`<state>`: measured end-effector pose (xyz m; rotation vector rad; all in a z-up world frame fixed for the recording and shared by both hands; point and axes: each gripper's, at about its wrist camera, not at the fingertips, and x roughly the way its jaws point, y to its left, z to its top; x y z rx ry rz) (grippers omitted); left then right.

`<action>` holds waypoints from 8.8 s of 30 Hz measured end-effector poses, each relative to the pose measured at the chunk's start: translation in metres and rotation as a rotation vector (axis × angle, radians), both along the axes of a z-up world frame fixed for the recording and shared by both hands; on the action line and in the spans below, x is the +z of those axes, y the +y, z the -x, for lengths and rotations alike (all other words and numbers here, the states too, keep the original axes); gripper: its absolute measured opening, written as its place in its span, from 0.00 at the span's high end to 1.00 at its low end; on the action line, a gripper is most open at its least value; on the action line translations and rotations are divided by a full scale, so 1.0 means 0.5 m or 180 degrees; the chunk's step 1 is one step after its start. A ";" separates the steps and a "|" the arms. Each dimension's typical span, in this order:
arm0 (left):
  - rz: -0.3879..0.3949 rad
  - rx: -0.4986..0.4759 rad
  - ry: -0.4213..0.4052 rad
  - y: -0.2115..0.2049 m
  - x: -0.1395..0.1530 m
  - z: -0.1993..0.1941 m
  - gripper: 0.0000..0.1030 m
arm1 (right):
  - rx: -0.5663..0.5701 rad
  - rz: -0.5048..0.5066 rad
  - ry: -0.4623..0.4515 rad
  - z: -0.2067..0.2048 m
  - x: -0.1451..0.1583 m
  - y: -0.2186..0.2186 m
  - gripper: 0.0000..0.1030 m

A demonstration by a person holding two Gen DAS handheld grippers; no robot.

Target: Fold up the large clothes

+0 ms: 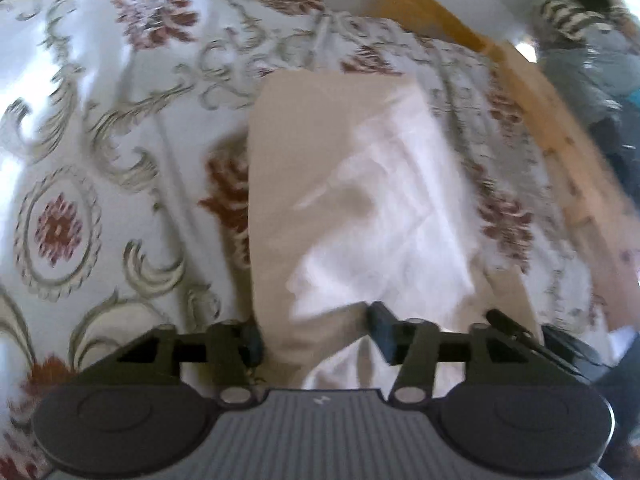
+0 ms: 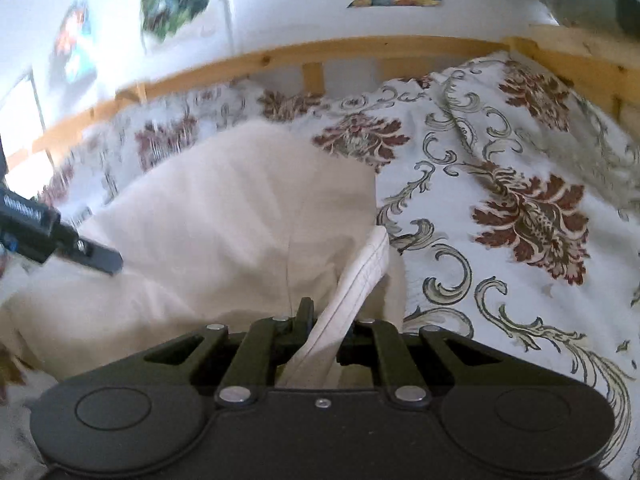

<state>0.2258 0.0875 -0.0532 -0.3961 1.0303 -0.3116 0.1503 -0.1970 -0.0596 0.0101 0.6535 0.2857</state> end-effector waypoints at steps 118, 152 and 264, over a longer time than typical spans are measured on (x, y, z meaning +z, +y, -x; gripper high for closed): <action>-0.0489 0.0329 -0.0828 0.052 0.027 0.132 0.01 | 0.0126 -0.0620 -0.0422 -0.086 -0.027 -0.036 0.01; 0.0059 0.0181 -0.0700 0.037 -0.024 0.142 0.01 | 0.0158 -0.0850 0.0338 -0.127 -0.089 -0.034 0.01; -0.1217 0.0675 -0.1807 -0.053 0.228 0.328 0.01 | -0.0385 -0.0390 -0.1375 0.232 0.221 -0.004 0.01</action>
